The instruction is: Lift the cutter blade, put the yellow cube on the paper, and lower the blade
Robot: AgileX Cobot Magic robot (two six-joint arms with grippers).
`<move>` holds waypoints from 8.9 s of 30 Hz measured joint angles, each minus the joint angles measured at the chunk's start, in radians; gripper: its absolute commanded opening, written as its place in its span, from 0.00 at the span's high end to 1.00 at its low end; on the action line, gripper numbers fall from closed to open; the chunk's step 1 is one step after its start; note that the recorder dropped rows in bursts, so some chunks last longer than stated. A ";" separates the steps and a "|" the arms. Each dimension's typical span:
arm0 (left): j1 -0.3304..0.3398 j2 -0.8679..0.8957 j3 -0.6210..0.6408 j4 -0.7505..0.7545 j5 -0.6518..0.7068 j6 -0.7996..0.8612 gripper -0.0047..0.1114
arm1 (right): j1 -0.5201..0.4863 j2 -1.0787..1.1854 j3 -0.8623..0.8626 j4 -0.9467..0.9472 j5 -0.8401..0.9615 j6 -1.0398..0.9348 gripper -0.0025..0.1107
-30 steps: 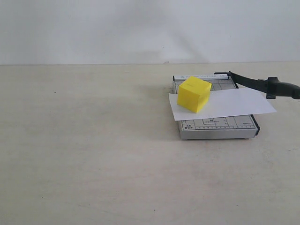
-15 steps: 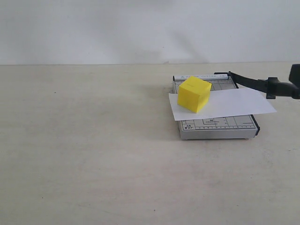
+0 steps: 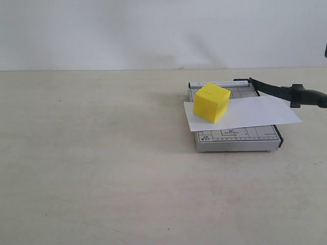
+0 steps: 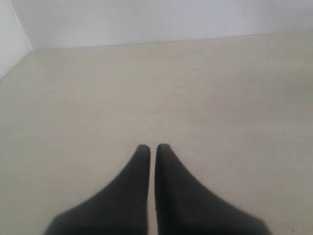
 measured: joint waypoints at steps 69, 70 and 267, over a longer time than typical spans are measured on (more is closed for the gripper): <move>0.057 0.000 0.000 0.002 0.011 0.000 0.92 | 0.000 0.786 -0.515 -0.704 0.574 0.586 0.98; 0.057 0.000 0.000 0.002 0.011 0.000 0.92 | 0.000 0.785 -0.504 -0.701 0.567 0.585 0.98; 0.057 0.000 0.000 0.002 0.011 0.000 0.92 | 0.000 -0.647 0.561 -0.674 -0.146 0.698 0.97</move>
